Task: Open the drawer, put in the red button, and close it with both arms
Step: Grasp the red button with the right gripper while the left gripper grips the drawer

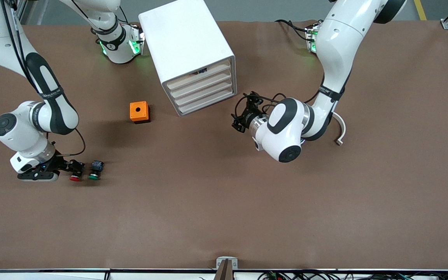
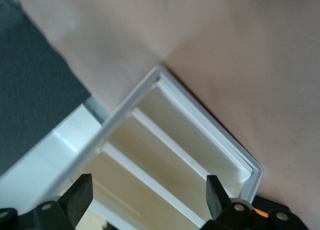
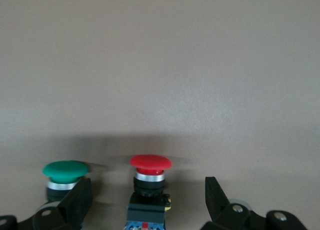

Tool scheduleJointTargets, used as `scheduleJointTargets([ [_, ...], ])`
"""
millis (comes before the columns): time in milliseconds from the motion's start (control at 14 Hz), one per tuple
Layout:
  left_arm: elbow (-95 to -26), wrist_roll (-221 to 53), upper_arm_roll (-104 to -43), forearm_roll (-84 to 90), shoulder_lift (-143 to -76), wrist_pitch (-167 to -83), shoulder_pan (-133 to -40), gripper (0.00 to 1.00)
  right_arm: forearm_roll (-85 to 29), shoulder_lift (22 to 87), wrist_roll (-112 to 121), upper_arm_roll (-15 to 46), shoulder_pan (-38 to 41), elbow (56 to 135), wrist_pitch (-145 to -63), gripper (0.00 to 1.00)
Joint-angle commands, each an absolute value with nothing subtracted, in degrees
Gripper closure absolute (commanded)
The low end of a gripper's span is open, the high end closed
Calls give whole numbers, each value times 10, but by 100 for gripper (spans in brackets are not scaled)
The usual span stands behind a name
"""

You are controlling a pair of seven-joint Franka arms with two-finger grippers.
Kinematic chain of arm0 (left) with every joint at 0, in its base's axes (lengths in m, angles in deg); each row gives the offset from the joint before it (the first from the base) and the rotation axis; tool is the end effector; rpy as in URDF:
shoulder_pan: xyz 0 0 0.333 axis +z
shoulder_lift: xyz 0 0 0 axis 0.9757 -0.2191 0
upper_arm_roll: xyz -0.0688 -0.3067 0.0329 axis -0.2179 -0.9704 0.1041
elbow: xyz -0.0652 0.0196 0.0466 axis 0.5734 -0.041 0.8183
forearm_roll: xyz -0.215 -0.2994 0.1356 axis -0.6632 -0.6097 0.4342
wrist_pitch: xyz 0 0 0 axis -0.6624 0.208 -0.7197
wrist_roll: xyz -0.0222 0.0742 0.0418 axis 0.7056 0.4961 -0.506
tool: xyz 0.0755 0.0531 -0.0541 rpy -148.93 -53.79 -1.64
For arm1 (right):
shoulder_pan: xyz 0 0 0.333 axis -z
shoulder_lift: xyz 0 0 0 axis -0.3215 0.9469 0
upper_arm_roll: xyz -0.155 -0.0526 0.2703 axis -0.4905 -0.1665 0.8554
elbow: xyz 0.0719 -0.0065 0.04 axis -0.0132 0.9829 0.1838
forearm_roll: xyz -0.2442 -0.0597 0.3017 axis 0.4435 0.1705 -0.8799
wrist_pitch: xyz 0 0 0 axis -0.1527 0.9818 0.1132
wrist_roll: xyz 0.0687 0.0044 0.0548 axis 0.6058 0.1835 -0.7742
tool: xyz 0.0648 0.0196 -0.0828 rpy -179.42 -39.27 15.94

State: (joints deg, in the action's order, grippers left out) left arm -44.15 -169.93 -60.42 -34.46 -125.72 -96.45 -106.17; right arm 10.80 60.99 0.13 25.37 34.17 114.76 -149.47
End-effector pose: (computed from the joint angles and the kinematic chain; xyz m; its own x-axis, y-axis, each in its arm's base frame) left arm 0.5131 -0.4279 0.2610 -0.0268 0.7900 -0.6125 0.6559 -0.4485 -0.6072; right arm 0.6032 -0.1151 0.2029 0.9736 -0.0079 0.2279 -0.0116 -0.9998 0.0150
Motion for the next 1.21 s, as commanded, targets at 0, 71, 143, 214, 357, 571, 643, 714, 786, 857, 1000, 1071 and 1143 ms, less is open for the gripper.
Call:
scheduleJointTargets([
  [0, -422, -1795, -606, -389, -1282, -955, -1071, 0, 103, 619, -1, 263, 355, 1162, -1526, 0],
  [71, -422, -1826, -607, -399, -1294, -955, -1073, 0, 103, 620, -1, 263, 355, 1163, -1527, 0],
  [143, -422, -1851, -607, -411, -1302, -955, -1078, 0, 103, 621, -1, 263, 355, 1163, -1527, 0],
  [214, -422, -1873, -607, -422, -1310, -955, -1083, 0, 103, 623, -1, 263, 356, 1163, -1527, 0],
  [357, -422, -1907, -607, -436, -1324, -954, -1092, 0, 103, 623, 0, 263, 355, 1163, -1524, 35],
  [571, -424, -1940, -607, -456, -1339, -951, -1109, 0, 103, 622, 3, 263, 357, 1163, -1522, 76],
  [643, -425, -1947, -611, -456, -1342, -946, -1119, 0, 103, 622, 3, 263, 362, 1163, -1522, 89],
  [714, -426, -1948, -615, -456, -1342, -936, -1125, 0, 103, 622, 3, 263, 362, 1163, -1522, 99],
  [786, -428, -1948, -621, -456, -1343, -925, -1127, 0, 103, 621, 2, 263, 362, 1163, -1521, 100],
  [857, -428, -1948, -630, -456, -1343, -917, -1129, 0, 103, 620, 0, 263, 362, 1162, -1521, 100],
  [1000, -429, -1949, -636, -455, -1344, -903, -1137, 0, 104, 615, -2, 263, 359, 1158, -1511, 100],
  [1071, -432, -1949, -636, -454, -1345, -899, -1143, 1, 104, 611, -2, 264, 358, 1153, -1501, 100],
  [1143, -435, -1949, -636, -454, -1346, -898, -1145, 15, 104, 603, -1, 265, 357, 1145, -1487, 100],
])
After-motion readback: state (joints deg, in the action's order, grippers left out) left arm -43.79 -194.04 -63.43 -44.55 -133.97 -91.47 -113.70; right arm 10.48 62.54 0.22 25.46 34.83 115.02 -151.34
